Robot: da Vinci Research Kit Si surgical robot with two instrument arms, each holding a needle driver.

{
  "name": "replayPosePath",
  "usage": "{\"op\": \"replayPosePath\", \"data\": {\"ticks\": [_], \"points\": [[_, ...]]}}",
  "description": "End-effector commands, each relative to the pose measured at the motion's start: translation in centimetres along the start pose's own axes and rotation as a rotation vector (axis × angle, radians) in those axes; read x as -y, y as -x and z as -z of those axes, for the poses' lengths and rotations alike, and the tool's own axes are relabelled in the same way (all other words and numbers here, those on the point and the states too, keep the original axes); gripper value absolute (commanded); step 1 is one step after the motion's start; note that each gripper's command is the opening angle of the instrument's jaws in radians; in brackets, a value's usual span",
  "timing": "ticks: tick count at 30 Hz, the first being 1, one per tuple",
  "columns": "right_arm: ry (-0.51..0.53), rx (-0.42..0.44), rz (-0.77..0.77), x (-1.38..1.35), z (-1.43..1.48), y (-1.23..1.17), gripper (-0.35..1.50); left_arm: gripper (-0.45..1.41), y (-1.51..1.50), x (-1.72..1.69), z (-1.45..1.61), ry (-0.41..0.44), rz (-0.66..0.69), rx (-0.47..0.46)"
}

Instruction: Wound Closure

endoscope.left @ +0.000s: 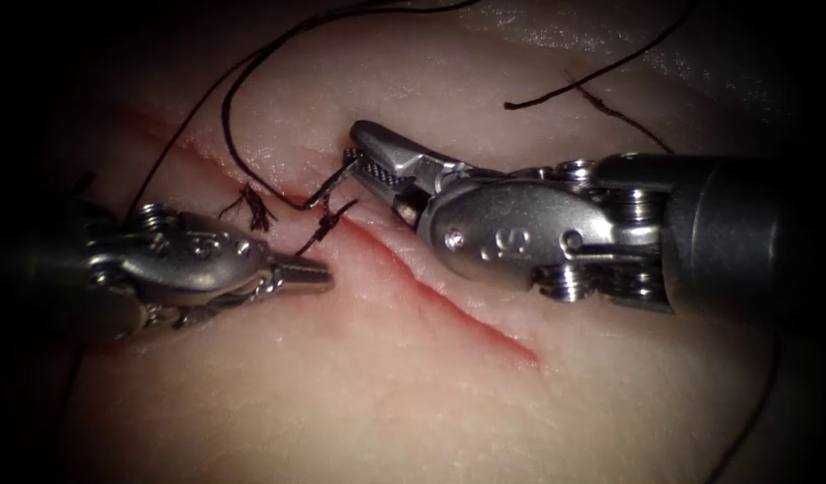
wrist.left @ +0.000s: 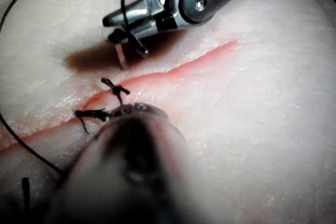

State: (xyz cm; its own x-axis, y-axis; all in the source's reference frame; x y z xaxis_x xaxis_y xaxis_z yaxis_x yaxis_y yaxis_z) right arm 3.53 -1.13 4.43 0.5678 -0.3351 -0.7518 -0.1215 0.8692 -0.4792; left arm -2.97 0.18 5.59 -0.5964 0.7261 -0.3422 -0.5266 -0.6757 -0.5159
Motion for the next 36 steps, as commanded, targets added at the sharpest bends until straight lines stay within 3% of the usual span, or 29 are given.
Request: {"op": "replayPosePath", "data": {"ticks": [1,8,16,30,36], "points": [[-0.003,0.000,0.006,0.07,-0.09,0.05,-0.35,-0.27,-0.03,0.00,-0.08,0.001,0.003,0.002],[-0.011,0.012,-0.015,0.07,-0.04,0.20,-0.35,-0.38,-0.42,0.07,-0.07,-0.098,-0.014,-0.080],[-0.009,0.016,-0.016,0.07,-0.04,0.18,-0.35,-0.40,-0.34,0.03,-0.23,-0.096,-0.021,-0.088],[-0.006,0.016,-0.019,0.05,-0.04,0.16,-0.35,-0.38,-0.03,-0.11,-0.58,-0.032,-0.036,0.025],[-0.004,0.015,-0.027,0.03,-0.04,0.15,-0.35,-0.33,0.35,-0.04,-0.66,-0.074,-0.067,0.195]]}}
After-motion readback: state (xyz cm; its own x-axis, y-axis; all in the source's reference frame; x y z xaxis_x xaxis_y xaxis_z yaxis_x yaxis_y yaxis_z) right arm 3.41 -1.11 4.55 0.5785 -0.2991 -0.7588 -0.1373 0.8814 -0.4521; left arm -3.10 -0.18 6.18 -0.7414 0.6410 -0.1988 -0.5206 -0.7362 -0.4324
